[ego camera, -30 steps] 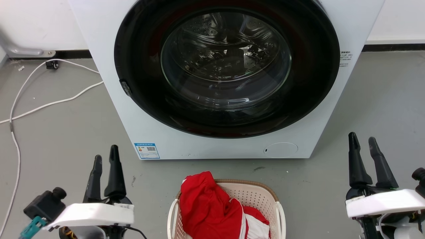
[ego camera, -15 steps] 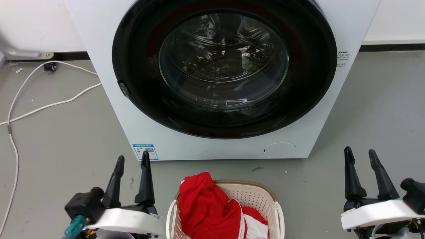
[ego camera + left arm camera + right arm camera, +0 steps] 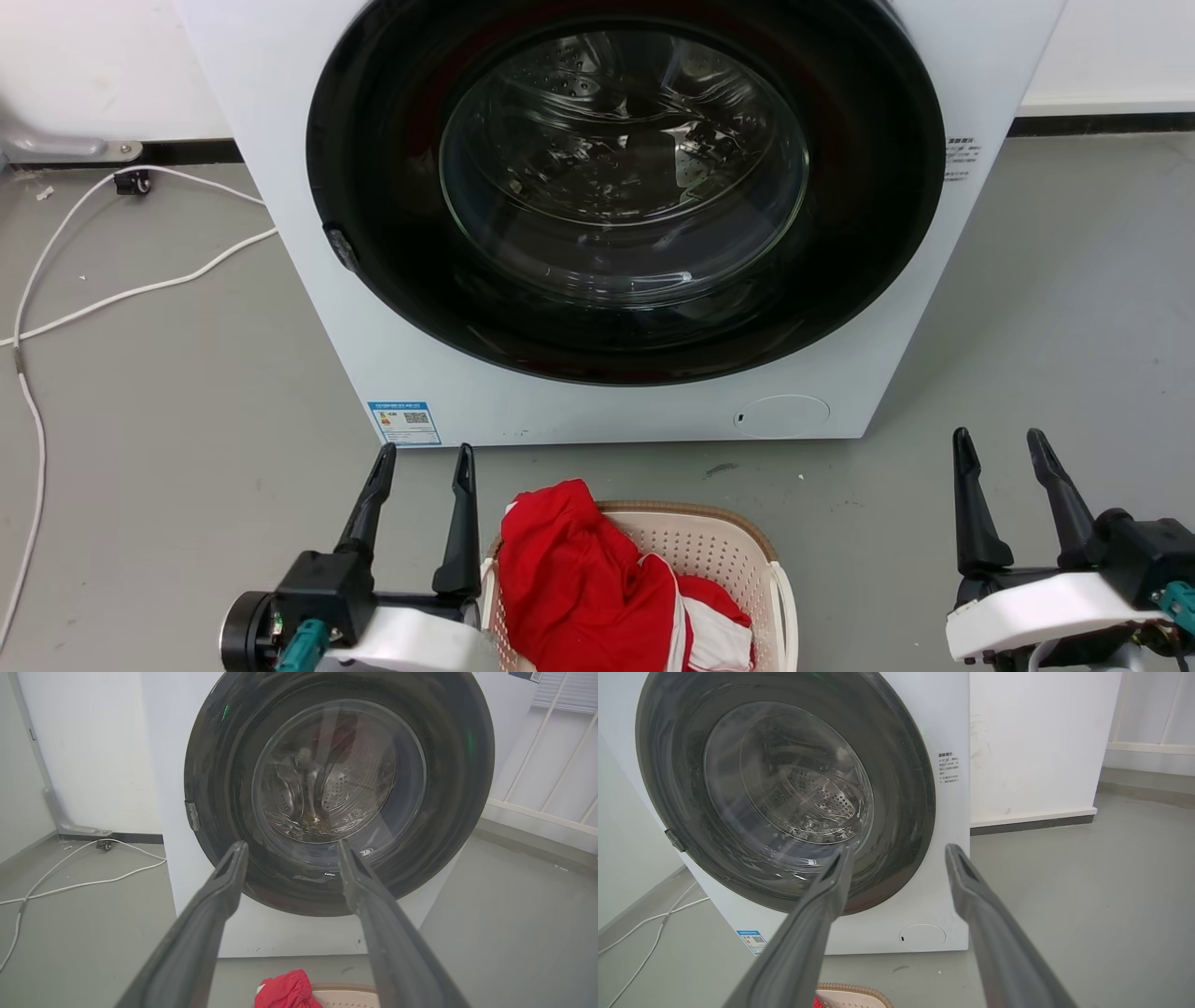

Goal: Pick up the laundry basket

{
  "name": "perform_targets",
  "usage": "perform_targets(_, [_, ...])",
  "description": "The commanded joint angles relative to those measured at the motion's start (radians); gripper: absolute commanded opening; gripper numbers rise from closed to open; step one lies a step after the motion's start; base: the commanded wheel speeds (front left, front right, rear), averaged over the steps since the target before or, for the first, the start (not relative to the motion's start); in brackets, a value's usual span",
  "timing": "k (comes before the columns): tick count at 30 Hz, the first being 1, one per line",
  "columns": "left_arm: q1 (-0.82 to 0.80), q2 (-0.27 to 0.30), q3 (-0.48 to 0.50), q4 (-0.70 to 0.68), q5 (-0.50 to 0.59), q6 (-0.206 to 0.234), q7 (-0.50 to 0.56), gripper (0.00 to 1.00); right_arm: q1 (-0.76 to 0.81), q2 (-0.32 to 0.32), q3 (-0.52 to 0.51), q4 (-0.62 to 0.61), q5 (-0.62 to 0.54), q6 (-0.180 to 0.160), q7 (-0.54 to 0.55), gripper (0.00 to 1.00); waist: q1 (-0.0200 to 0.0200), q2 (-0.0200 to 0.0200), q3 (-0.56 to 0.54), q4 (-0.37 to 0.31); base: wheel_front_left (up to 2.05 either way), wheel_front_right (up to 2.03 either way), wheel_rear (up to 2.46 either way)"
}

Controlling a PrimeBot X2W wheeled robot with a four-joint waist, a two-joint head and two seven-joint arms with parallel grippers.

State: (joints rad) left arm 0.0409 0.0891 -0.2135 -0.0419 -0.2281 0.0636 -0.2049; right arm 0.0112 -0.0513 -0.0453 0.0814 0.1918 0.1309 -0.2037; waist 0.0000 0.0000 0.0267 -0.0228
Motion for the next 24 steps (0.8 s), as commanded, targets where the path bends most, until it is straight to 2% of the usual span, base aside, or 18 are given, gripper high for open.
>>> perform_targets(1, [0.003, 0.01, -0.007, -0.002, 0.022, 0.007, -0.008, 1.0, -0.002, 0.0, 0.0, -0.003, -0.022, 0.0, -0.009, 1.0, 0.0, 0.0, 0.001, 0.0, 0.0, 0.0, 0.0])
perform_targets(8, [0.003, 0.02, -0.037, 0.003, 0.068, 0.03, -0.022, 1.0, -0.003, 0.0, 0.003, 0.003, -0.065, 0.0, -0.023, 1.0, 0.0, 0.0, 0.002, -0.002, 0.0, 0.0, 0.0])
perform_targets(20, [0.023, 0.015, -0.053, 0.057, 0.137, 0.017, -0.046, 1.0, 0.014, 0.001, 0.009, -0.005, -0.165, 0.0, -0.046, 1.0, 0.0, 0.0, -0.001, -0.008, 0.0, 0.0, 0.0])
perform_targets(24, [0.032, 0.008, -0.047, 0.062, 0.153, 0.01, -0.053, 1.0, 0.016, 0.001, 0.004, 0.001, -0.167, 0.0, -0.055, 1.0, 0.0, 0.0, 0.001, -0.008, 0.0, 0.0, 0.0])
